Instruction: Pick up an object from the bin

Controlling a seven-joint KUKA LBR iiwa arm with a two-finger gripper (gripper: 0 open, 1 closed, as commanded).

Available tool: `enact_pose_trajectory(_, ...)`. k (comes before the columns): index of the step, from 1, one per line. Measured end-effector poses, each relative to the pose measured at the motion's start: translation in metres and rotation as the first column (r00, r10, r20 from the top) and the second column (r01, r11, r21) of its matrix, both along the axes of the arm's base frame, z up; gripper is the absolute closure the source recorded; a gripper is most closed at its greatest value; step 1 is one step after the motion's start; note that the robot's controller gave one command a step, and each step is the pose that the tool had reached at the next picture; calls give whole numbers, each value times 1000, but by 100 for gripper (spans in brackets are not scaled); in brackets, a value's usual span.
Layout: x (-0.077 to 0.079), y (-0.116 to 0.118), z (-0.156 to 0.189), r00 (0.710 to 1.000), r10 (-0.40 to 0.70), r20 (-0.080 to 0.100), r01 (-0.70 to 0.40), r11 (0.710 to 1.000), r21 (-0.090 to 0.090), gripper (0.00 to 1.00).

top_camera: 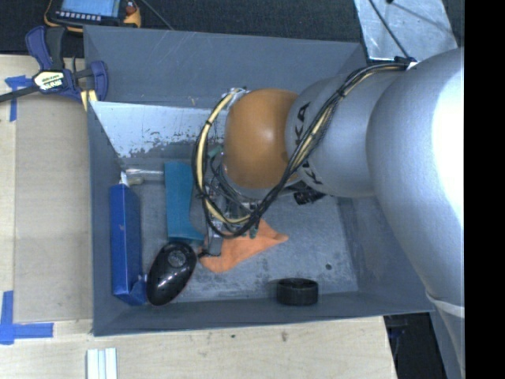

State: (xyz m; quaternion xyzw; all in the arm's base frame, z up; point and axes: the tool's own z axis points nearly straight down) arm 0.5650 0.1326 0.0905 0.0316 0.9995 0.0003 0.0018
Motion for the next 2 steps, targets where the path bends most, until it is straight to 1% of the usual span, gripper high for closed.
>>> enact_pose_trajectory(1,-27,3,-8,983,183,-2,-183,983,0,0)
enact_pose_trajectory(2,-63,-57,-20,1000,29,0,-29,1000,-1,100)
